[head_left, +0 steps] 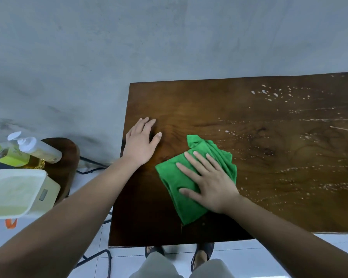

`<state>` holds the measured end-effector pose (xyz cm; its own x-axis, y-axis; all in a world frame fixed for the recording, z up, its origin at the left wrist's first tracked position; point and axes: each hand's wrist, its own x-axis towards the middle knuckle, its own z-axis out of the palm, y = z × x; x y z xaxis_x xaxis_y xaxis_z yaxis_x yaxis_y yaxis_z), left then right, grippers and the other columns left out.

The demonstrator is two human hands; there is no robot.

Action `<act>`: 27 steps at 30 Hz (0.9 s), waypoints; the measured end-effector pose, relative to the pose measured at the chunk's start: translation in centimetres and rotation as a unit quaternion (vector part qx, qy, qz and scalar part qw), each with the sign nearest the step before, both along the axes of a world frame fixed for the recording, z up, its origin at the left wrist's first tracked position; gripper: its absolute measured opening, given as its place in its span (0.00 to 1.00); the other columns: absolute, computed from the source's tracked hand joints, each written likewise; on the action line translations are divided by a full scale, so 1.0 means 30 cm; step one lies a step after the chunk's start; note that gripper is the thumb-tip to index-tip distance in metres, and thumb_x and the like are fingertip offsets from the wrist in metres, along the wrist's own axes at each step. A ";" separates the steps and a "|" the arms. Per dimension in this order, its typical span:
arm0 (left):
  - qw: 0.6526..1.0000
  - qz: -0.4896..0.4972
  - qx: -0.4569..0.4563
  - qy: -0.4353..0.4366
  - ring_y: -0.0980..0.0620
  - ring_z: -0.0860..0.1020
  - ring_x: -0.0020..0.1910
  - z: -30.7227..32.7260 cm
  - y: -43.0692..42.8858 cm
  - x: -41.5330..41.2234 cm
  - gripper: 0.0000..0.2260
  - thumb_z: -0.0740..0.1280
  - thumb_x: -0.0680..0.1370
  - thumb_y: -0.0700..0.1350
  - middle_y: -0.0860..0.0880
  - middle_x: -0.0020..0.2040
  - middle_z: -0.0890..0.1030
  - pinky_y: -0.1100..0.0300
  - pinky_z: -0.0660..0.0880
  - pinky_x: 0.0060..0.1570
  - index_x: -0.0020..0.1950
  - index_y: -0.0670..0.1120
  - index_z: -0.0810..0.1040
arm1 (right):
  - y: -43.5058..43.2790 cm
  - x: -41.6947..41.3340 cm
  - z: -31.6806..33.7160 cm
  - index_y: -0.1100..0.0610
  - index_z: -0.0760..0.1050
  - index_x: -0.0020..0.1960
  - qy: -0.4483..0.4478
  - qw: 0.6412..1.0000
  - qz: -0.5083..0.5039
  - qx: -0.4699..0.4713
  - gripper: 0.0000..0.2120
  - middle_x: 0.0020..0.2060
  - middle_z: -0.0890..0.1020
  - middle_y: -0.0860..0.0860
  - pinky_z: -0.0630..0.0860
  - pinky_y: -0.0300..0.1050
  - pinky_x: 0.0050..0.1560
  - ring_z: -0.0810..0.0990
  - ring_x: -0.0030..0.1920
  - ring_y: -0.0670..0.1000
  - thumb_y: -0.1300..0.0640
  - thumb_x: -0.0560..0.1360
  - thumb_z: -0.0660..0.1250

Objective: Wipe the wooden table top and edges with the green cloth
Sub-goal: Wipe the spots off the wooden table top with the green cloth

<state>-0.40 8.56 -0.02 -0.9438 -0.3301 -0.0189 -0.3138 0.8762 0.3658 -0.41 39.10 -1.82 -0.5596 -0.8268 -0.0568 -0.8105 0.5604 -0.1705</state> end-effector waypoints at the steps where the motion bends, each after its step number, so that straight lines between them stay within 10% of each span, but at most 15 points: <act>1: 1.000 -0.002 -0.006 -0.007 0.47 0.56 0.89 -0.005 0.004 0.001 0.29 0.55 0.88 0.66 0.51 0.89 0.62 0.40 0.54 0.85 0.88 0.56 0.63 | 0.022 -0.028 -0.001 0.37 0.43 0.90 0.002 1.000 -0.020 -0.001 0.38 0.90 0.45 0.47 0.47 0.62 0.88 0.39 0.89 0.51 0.23 0.85 0.45; 17: 0.995 -0.014 -0.099 -0.017 0.44 0.53 0.90 -0.041 0.031 0.020 0.36 0.41 0.85 0.72 0.48 0.90 0.57 0.42 0.51 0.86 0.89 0.57 0.59 | -0.123 -0.035 0.012 0.51 0.39 0.91 -0.021 0.929 -0.369 -0.005 0.42 0.90 0.39 0.55 0.41 0.60 0.88 0.39 0.89 0.56 0.27 0.85 0.36; 27: 0.996 -0.025 -0.087 -0.007 0.44 0.52 0.90 -0.041 0.026 0.028 0.42 0.33 0.81 0.74 0.47 0.90 0.56 0.43 0.49 0.86 0.89 0.55 0.59 | -0.151 0.379 0.003 0.52 0.47 0.91 -0.001 0.984 -0.174 -0.024 0.39 0.90 0.47 0.53 0.49 0.61 0.88 0.42 0.90 0.53 0.29 0.88 0.43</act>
<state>0.44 9.35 -1.25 -0.9593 -0.2817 0.0215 -0.2717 0.9408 0.2025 10.96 34.57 -1.74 -0.8100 -0.5860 -0.0232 -0.5698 0.7957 -0.2057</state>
